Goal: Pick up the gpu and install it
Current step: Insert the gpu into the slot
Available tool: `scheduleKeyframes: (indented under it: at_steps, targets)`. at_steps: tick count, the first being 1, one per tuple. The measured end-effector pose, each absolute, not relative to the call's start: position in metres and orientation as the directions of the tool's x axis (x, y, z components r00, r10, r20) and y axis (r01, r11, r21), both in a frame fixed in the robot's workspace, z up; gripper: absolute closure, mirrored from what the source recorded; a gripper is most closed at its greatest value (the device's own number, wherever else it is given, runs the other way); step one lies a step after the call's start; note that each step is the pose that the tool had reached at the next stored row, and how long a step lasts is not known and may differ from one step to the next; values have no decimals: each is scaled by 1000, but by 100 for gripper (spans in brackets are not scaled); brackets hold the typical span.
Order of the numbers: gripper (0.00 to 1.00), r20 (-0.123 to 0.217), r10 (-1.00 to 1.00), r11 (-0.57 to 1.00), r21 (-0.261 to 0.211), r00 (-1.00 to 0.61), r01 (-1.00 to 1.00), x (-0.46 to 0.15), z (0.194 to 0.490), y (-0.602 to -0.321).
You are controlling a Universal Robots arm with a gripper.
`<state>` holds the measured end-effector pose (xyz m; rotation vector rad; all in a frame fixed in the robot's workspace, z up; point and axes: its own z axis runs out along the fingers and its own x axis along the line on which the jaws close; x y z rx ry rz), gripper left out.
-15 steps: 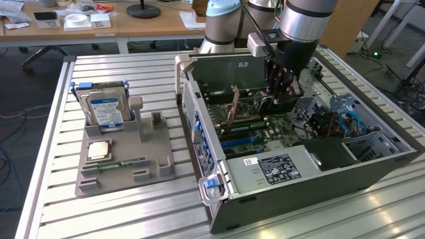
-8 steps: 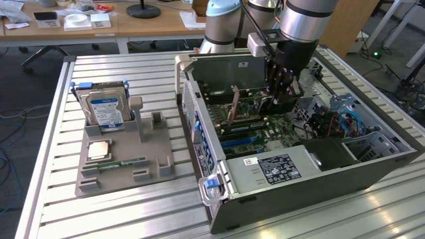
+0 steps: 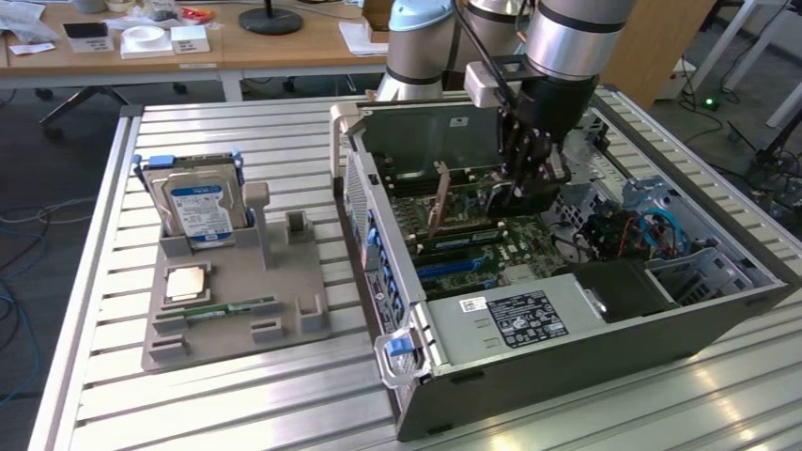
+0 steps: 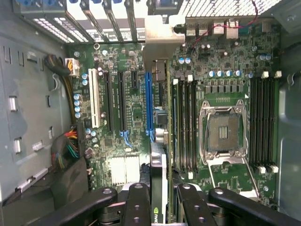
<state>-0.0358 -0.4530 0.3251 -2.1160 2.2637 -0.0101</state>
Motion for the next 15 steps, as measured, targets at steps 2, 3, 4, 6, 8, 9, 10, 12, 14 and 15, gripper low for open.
scheduleKeyframes:
  at_steps: [2, 3, 4, 6, 8, 9, 10, 12, 14, 15]
  targets:
    - [73, -27, -997, 68, -34, -67, -997, -38, 325, -453]
    - [73, -27, -997, 68, -34, -67, -997, -38, 325, -453]
    - [73, -27, -997, 68, -34, -67, -997, -38, 325, -453]
    - [73, -27, -997, 68, -34, -67, -997, -38, 324, -453]
    - [73, -27, -997, 68, -34, -67, -997, -38, 321, -453]
    - [73, -27, -997, 68, -34, -67, -997, -38, 319, -453]
    - [73, -27, -997, 68, -34, -67, -997, -38, 317, -454]
    - [73, -27, -997, 68, -34, -67, -997, -38, 314, -454]
    - [73, -27, -997, 68, -34, -67, -997, -38, 310, -454]
    - [73, -27, -997, 68, -34, -67, -997, -38, 309, -454]
